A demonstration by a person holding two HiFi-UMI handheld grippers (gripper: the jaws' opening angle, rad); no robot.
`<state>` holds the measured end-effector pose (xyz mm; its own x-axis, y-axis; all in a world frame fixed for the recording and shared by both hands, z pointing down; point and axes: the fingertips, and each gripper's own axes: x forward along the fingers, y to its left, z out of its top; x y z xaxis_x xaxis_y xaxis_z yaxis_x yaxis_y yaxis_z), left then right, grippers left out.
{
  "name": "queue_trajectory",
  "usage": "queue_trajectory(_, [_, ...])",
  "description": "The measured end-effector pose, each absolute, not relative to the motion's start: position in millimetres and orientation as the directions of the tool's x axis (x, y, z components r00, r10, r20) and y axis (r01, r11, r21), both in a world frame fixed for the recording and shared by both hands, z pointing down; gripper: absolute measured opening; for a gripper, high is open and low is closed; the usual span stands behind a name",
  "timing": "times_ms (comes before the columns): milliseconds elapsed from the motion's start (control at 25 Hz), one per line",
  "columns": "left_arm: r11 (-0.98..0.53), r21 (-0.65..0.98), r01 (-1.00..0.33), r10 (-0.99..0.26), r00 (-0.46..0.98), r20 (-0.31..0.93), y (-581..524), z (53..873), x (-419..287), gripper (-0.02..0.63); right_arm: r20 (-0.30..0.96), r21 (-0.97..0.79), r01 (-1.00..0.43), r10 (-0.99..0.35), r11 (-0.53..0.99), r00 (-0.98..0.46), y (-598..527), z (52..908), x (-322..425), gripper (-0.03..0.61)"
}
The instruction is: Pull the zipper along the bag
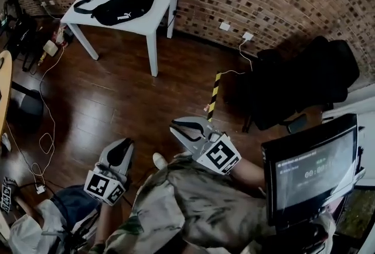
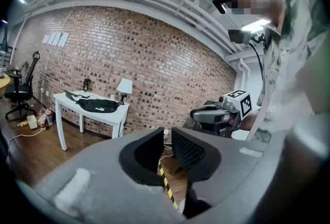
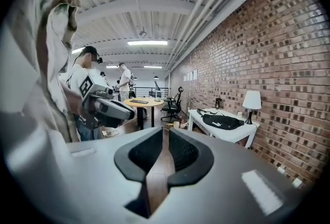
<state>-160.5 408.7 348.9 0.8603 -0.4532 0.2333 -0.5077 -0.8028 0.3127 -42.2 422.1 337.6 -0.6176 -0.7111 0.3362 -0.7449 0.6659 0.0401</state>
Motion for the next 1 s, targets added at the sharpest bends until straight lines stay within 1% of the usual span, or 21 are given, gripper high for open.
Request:
queue_trajectory(240, [-0.815,0.303,-0.494,-0.441,0.868,0.228,437,343,-114,0.051,0.325,0.05,-0.733,-0.705,0.679,-0.63,457,325,-11,0.039])
queue_trajectory(440, [-0.821,0.293,-0.49,-0.445,0.871,0.209,464,331,-66,0.051,0.309,0.073,-0.727,-0.708,0.683,-0.635,488,322,31,0.015])
queue_trajectory(720, [-0.805,0.293,-0.515,-0.47,0.856,0.214,508,334,-9,0.051,0.292,0.071,-0.708,-0.693,0.703,-0.659,522,323,83,0.009])
queue_trajectory(1000, [-0.765,0.299,-0.571,-0.524,0.821,0.228,533,344,-9,0.051,0.296,0.052,-0.689,-0.67,0.723,-0.681,545,336,96,0.009])
